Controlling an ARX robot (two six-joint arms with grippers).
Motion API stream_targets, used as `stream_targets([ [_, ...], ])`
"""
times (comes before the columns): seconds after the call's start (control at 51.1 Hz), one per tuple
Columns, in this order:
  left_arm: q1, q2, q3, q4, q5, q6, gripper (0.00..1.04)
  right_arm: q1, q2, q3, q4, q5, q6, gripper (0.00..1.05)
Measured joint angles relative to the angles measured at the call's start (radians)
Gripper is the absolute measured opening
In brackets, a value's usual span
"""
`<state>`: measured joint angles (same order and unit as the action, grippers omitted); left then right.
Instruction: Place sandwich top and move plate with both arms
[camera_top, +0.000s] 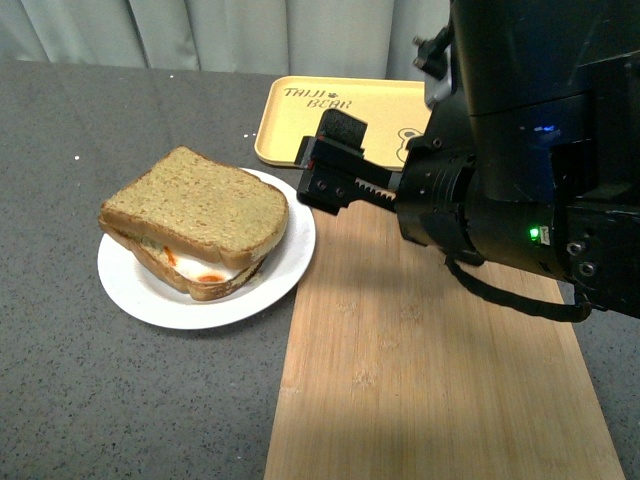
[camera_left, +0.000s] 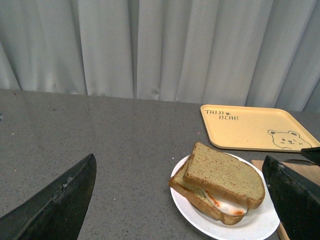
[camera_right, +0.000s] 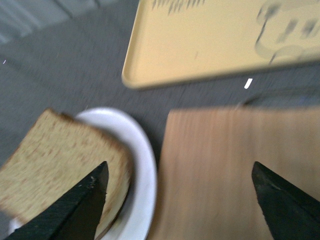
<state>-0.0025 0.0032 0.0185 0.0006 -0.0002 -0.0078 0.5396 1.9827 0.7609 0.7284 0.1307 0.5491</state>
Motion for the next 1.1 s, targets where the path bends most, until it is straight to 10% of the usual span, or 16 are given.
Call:
stream_targets([
  [0.157, 0.000, 0.000, 0.000, 0.000, -0.001, 0.000, 0.98, -0.055, -0.011, -0.227, 0.445, 0.272, -0.323, 0.53],
  [0.411, 0.000, -0.001, 0.000, 0.000, 0.000, 0.000, 0.98, -0.168, -0.199, -0.435, 0.665, 0.242, -0.465, 0.00],
  [1.097, 0.000, -0.002, 0.000, -0.001, 0.000, 0.000, 0.98, -0.477, -1.189, -0.747, 0.024, -0.093, -0.546, 0.01],
])
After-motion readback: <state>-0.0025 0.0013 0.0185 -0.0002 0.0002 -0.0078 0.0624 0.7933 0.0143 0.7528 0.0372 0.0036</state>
